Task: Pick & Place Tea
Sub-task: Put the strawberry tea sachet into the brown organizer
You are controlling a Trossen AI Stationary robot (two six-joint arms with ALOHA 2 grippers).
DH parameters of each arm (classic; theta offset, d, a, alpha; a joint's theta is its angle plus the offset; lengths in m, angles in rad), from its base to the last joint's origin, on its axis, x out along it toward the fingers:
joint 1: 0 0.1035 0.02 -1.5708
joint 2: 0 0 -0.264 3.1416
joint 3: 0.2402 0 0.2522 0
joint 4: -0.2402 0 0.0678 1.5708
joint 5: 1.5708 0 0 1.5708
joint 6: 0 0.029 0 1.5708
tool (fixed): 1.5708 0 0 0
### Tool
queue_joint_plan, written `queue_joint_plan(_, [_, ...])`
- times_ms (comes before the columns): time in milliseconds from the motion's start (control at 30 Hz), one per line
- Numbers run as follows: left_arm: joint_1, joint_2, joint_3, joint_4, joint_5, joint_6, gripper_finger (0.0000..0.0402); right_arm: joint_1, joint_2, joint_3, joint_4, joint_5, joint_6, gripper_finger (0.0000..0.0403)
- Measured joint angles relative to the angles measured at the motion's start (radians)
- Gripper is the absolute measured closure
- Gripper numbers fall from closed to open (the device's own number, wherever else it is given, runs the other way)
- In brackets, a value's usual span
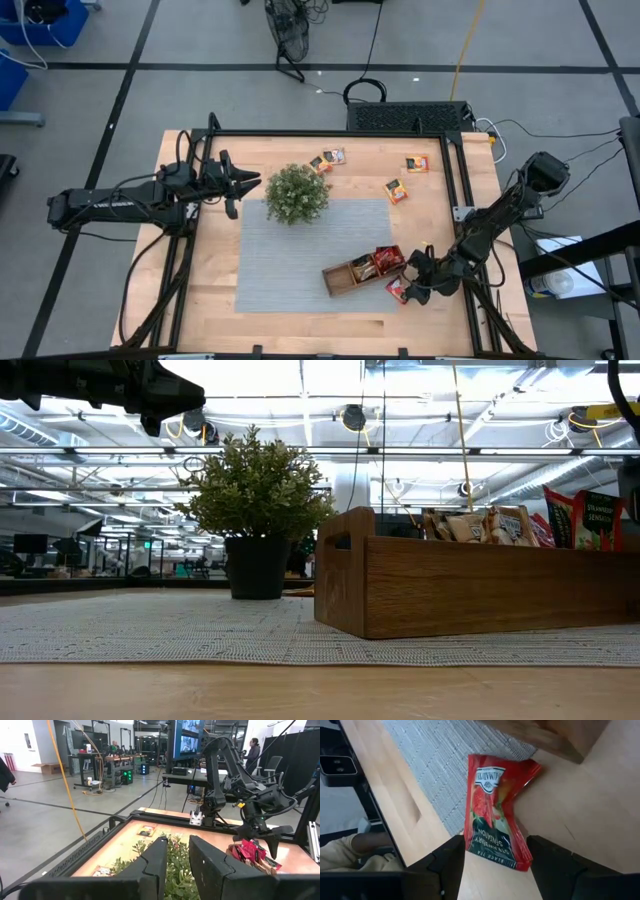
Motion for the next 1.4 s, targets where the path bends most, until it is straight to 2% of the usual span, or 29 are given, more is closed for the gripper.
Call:
queue_joint_plan(200, [0.0, 0.0, 0.0, 0.0, 0.0, 0.0, 0.0314, 0.0, 0.001, 0.0, -0.001, 0.024, -0.006, 0.0206])
queue_joint_plan(333, [0.0, 0.0, 0.0, 0.0, 0.0, 0.0, 0.0314, 0.0, 0.001, -0.001, -0.003, 0.024, -0.018, 0.0228])
queue_joint_plan(467, [0.0, 0.0, 0.0, 0.0, 0.0, 0.0, 0.0314, 0.0, 0.002, -0.002, -0.009, 0.019, -0.044, 0.0278])
queue_joint_plan(700, [0.0, 0.0, 0.0, 0.0, 0.0, 0.0, 0.0314, 0.004, 0.003, -0.004, 0.054, -0.01, -0.135, 0.0392])
queue_joint_plan(900, [0.0, 0.0, 0.0, 0.0, 0.0, 0.0, 0.0314, 0.038, 0.003, -0.003, 0.254, -0.003, -0.265, 0.04])
queue_joint_plan(967, [0.0, 0.0, 0.0, 0.0, 0.0, 0.0, 0.0314, 0.051, 0.002, -0.002, 0.295, 0.035, -0.312, 0.0401])
queue_joint_plan(1200, [0.0, 0.0, 0.0, 0.0, 0.0, 0.0, 0.0314, 0.072, -0.002, 0.004, 0.277, 0.171, -0.5, 0.0402])
queue_joint_plan(1400, [0.0, 0.0, 0.0, 0.0, 0.0, 0.0, 0.0314, 0.072, -0.061, 0.004, 0.147, 0.315, -0.627, 0.0402])
